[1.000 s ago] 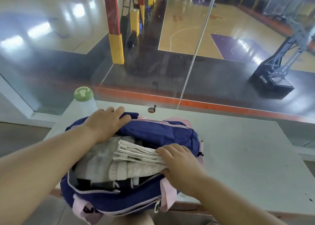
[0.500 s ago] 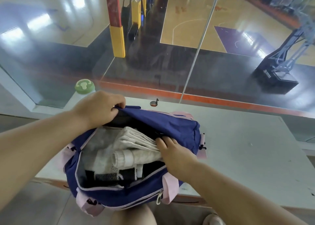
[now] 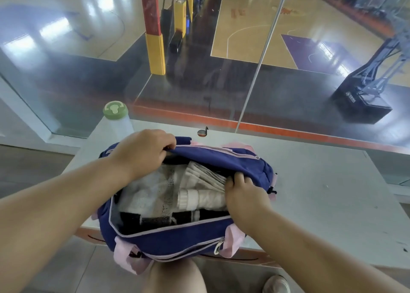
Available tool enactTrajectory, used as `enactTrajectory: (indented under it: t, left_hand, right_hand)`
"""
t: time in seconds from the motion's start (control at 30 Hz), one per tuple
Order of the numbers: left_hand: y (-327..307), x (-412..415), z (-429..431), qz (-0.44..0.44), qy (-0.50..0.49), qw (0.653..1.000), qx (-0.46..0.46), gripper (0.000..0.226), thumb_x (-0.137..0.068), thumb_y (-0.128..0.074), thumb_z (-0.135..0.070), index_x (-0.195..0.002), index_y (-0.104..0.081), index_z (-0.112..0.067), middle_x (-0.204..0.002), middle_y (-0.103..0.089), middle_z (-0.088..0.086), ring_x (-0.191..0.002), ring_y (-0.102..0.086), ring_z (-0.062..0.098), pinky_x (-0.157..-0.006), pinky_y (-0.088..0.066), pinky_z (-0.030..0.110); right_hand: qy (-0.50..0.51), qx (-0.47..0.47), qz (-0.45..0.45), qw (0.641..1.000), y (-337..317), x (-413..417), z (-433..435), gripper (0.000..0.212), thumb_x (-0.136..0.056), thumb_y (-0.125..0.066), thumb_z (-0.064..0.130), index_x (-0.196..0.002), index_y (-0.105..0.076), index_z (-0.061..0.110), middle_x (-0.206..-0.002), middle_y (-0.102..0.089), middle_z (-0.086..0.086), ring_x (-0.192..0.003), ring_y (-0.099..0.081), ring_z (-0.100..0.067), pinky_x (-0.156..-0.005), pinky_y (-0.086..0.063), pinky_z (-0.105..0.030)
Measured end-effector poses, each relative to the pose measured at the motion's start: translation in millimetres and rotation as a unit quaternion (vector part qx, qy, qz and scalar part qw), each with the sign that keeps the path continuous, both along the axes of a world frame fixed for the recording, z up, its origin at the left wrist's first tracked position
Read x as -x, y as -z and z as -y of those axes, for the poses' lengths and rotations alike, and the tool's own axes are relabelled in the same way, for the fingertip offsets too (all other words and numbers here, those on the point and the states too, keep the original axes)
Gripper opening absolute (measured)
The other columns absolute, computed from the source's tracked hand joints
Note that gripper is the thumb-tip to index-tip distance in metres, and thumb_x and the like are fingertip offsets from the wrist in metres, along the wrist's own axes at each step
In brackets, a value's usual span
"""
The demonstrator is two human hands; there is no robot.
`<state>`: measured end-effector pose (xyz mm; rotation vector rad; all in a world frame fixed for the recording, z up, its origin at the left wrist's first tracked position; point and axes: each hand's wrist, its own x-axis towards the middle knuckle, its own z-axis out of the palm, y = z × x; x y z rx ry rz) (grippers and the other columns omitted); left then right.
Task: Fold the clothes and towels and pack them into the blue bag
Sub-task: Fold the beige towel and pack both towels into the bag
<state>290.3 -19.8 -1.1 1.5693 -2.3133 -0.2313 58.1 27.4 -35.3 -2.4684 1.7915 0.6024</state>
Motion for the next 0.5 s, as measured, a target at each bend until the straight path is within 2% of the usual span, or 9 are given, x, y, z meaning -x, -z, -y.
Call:
enactTrajectory:
  t: [0.07,0.13,0.2,0.27,0.37,0.43,0.5]
  left_hand:
    - [3,5,-10,-0.001,0.001,1.000,0.017,0.019,-0.072,-0.051,-0.014,-0.086,-0.064,-0.013,-0.086,-0.064,0.004,-0.080,-0.058,0.030,-0.072,-0.049,0.040]
    - [9,10,-22,0.016,-0.001,0.998,0.059,0.019,-0.075,-0.067,-0.014,-0.093,-0.063,-0.014,-0.094,-0.060,0.003,-0.088,-0.053,0.029,-0.077,-0.048,0.045]
    - [16,16,-35,0.040,0.002,0.995,0.089,0.025,-0.073,-0.073,-0.020,-0.095,-0.063,-0.015,-0.097,-0.055,0.004,-0.094,-0.044,0.027,-0.081,-0.046,0.047]
    - [20,23,-49,0.054,0.031,0.992,0.106,0.021,-0.077,-0.063,-0.032,-0.094,-0.062,-0.019,-0.095,-0.053,0.002,-0.092,-0.041,0.023,-0.081,-0.043,0.043]
    - [31,36,-65,0.081,0.087,0.991,0.066,0.030,-0.079,-0.047,-0.041,-0.095,-0.065,-0.022,-0.092,-0.058,-0.004,-0.088,-0.052,0.019,-0.078,-0.045,0.034]
    - [42,41,-73,0.082,0.105,0.991,0.013,0.034,-0.078,-0.044,-0.040,-0.096,-0.067,-0.021,-0.090,-0.062,-0.005,-0.083,-0.061,0.018,-0.072,-0.052,0.031]
    - [48,44,-78,0.059,0.102,0.992,-0.037,0.030,-0.079,-0.051,-0.036,-0.097,-0.068,-0.020,-0.090,-0.063,-0.004,-0.083,-0.064,0.019,-0.066,-0.055,0.030]
  right_hand:
    - [-0.017,0.060,0.030,0.998,2,-2,-4,0.069,-0.085,-0.060,0.011,-0.144,-0.025,0.003,-0.141,-0.033,-0.018,-0.124,-0.041,-0.037,-0.085,-0.051,-0.050]
    - [-0.060,0.113,0.061,0.990,4,2,-9,0.075,-0.061,-0.083,0.014,-0.129,-0.052,0.003,-0.121,-0.056,-0.017,-0.103,-0.058,-0.036,-0.070,-0.055,-0.052]
    - [-0.106,0.137,0.101,0.980,10,9,-16,0.071,-0.050,-0.087,0.015,-0.116,-0.063,0.006,-0.106,-0.064,-0.013,-0.089,-0.064,-0.033,-0.063,-0.056,-0.047]
    - [-0.151,0.148,0.144,0.967,15,16,-22,0.064,-0.054,-0.086,0.019,-0.114,-0.064,0.011,-0.106,-0.065,-0.008,-0.091,-0.064,-0.029,-0.070,-0.056,-0.042]
    - [-0.151,0.150,0.200,0.956,15,22,-27,0.046,-0.062,-0.082,0.024,-0.104,-0.064,0.018,-0.104,-0.063,-0.002,-0.092,-0.063,-0.024,-0.078,-0.057,-0.038]
    - [-0.162,0.152,0.209,0.952,17,23,-26,0.040,-0.065,-0.080,0.021,-0.101,-0.063,0.017,-0.101,-0.063,-0.003,-0.090,-0.062,-0.025,-0.080,-0.056,-0.038]
    - [-0.186,0.139,0.206,0.951,21,21,-25,0.037,-0.062,-0.081,0.014,-0.096,-0.065,0.014,-0.095,-0.064,-0.004,-0.085,-0.063,-0.025,-0.076,-0.057,-0.038]
